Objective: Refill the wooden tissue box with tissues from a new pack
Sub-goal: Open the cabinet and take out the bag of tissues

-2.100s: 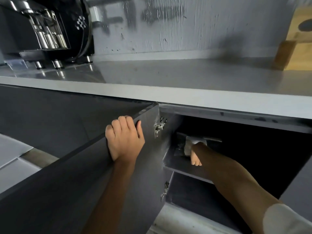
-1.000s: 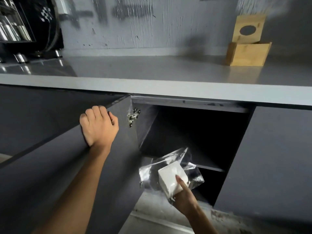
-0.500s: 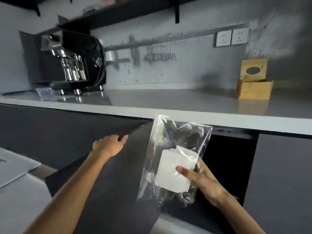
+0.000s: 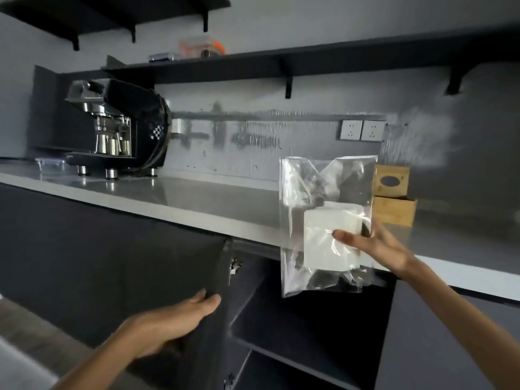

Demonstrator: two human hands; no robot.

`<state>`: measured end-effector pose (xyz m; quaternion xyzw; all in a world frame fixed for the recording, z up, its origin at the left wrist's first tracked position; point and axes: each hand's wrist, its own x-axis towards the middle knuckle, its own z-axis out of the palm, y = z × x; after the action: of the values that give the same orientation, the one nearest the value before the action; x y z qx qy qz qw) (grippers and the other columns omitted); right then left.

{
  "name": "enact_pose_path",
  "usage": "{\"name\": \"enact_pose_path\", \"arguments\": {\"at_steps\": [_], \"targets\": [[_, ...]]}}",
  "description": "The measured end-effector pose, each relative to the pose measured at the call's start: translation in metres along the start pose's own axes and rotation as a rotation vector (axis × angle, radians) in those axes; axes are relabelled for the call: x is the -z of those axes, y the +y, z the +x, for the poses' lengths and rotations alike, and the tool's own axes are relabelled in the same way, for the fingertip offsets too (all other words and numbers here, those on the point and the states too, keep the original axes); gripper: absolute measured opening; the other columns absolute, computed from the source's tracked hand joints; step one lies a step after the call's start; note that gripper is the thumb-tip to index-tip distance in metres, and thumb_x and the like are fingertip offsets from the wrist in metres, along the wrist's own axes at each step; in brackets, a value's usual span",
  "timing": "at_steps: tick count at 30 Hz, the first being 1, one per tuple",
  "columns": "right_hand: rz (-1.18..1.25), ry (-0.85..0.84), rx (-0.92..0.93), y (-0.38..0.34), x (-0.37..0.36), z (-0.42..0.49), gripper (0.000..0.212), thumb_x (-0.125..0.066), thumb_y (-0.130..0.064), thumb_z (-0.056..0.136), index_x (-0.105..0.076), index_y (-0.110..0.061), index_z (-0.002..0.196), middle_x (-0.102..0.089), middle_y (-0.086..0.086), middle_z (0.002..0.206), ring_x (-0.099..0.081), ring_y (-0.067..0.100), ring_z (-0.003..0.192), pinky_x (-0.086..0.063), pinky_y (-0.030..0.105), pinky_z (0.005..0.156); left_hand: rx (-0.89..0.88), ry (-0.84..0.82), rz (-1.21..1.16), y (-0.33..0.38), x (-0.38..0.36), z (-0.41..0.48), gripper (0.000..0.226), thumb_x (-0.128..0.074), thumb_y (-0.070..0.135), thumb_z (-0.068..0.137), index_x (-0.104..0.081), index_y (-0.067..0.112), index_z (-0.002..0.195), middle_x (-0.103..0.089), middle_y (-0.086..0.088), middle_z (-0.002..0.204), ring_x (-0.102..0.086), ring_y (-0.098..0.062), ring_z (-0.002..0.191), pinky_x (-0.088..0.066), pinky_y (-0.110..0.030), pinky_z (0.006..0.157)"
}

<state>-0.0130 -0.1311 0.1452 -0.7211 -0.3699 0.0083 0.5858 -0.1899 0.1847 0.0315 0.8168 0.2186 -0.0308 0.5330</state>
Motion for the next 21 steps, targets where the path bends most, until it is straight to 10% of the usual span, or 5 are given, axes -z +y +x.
{"name": "enact_pose_path", "arguments": {"at_steps": [5, 12, 21], "targets": [[0.009, 0.019, -0.075, 0.014, 0.025, 0.027, 0.04, -0.076, -0.023, 0.081, -0.046, -0.033, 0.107, -0.063, -0.015, 0.104, -0.064, -0.001, 0.087, -0.051, 0.014, 0.074, -0.065, 0.086, -0.298, 0.041, -0.108, 0.029, 0.074, -0.032, 0.059, 0.095, 0.016, 0.038, 0.147, 0.003, 0.003, 0.161, -0.011, -0.026, 0.148, -0.014, -0.048, 0.119], [0.121, 0.101, -0.211, 0.049, 0.048, 0.062, 0.054, -0.075, -0.038, 0.078, -0.053, -0.025, 0.126, -0.07, 0.005, 0.117, -0.067, 0.02, 0.102, -0.054, 0.037, 0.085, 0.053, 0.306, -0.526, 0.123, -0.21, 0.083, 0.07, -0.025, 0.047, 0.099, 0.024, 0.03, 0.147, 0.02, -0.005, 0.159, 0.012, -0.033, 0.147, -0.005, -0.053, 0.116], [0.259, 0.279, -0.34, 0.059, 0.061, 0.081, 0.054, -0.071, -0.041, 0.082, -0.057, -0.012, 0.126, -0.071, 0.009, 0.104, -0.072, 0.019, 0.079, -0.057, 0.03, 0.056, 0.086, 0.496, -0.644, 0.179, -0.248, 0.127, 0.069, -0.029, 0.041, 0.1, 0.019, 0.029, 0.148, 0.021, -0.006, 0.159, 0.012, -0.039, 0.145, -0.008, -0.061, 0.112]]}}
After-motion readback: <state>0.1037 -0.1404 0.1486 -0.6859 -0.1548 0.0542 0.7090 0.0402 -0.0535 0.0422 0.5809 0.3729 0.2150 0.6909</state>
